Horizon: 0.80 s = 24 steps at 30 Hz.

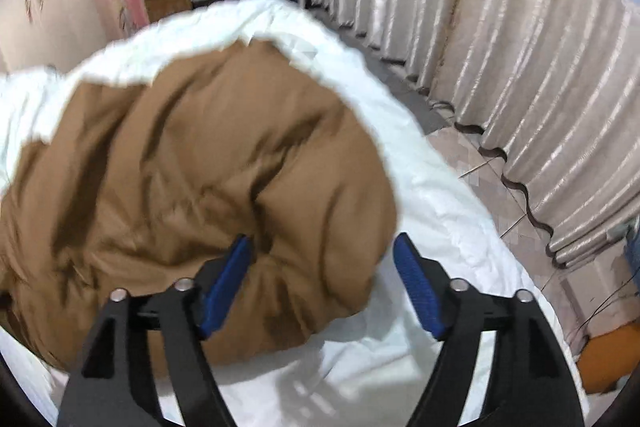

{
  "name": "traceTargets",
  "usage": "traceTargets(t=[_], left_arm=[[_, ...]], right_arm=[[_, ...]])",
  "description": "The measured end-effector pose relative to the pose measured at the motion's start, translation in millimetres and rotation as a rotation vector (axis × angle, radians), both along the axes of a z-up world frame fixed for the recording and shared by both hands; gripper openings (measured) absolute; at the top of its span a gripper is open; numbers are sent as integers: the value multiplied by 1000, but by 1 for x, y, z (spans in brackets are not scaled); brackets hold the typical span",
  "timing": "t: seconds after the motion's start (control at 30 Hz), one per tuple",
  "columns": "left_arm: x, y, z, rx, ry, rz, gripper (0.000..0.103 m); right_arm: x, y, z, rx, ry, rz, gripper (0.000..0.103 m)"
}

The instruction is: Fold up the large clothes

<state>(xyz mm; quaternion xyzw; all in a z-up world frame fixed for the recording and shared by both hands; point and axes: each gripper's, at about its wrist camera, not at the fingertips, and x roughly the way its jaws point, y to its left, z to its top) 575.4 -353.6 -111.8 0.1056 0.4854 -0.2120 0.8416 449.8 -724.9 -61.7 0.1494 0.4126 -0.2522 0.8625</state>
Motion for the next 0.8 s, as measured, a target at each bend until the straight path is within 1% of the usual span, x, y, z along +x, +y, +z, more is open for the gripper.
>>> traceTargets(t=[0.07, 0.1, 0.13, 0.17, 0.2, 0.23, 0.27, 0.3, 0.37, 0.4, 0.43, 0.47, 0.5, 0.53, 0.57, 0.6, 0.67, 0.73, 0.77, 0.8], left_arm=[[-1, 10, 6, 3, 16, 14, 38], [-1, 13, 7, 7, 25, 19, 41], [0, 16, 8, 29, 20, 31, 43], [-4, 24, 15, 51, 8, 45, 54], [-4, 27, 18, 95, -30, 76, 69], [-6, 15, 17, 137, -74, 105, 73], [-5, 17, 21, 160, -106, 125, 75], [-5, 19, 24, 151, -109, 133, 75], [-5, 21, 30, 83, -94, 140, 75], [-8, 18, 33, 24, -85, 129, 79], [-11, 13, 34, -1, -83, 119, 83], [-14, 8, 34, -21, -84, 112, 89], [-17, 2, 31, -28, -83, 112, 91], [-16, 4, 27, -28, -75, 109, 91], [-13, -1, 18, -12, -53, 100, 91], [-11, -2, 10, 13, -44, 104, 91], [-2, -9, -12, 88, -26, 118, 91], [11, -11, -35, 139, 22, 135, 93], [15, -9, -40, 142, 36, 142, 99], [21, -4, -47, 125, 60, 158, 100]], right_arm=[[-9, -6, 14, 29, -79, 1, 83], [-12, -5, 18, 48, -107, 15, 85], [-13, -3, 21, 63, -128, 33, 86], [-11, -1, 24, 75, -141, 61, 86], [-11, 2, 23, 74, -137, 78, 88], [-8, 6, 21, 71, -125, 95, 88], [-3, 8, 18, 70, -109, 113, 88], [0, 10, 13, 75, -92, 139, 88], [10, 14, 5, 82, -65, 170, 88], [13, 20, 4, 80, -52, 177, 88], [10, 23, 2, 76, -36, 185, 88], [15, 25, -3, 71, -11, 191, 89], [14, 26, -5, 69, 3, 193, 90], [10, 30, -9, 65, 21, 194, 92], [13, 29, -14, 62, 38, 192, 93], [16, 27, -20, 58, 58, 192, 94], [22, 21, -34, 46, 99, 187, 96], [26, 12, -44, 66, 114, 187, 101], [29, 5, -52, 89, 116, 187, 102], [31, 1, -57, 109, 114, 187, 102]])
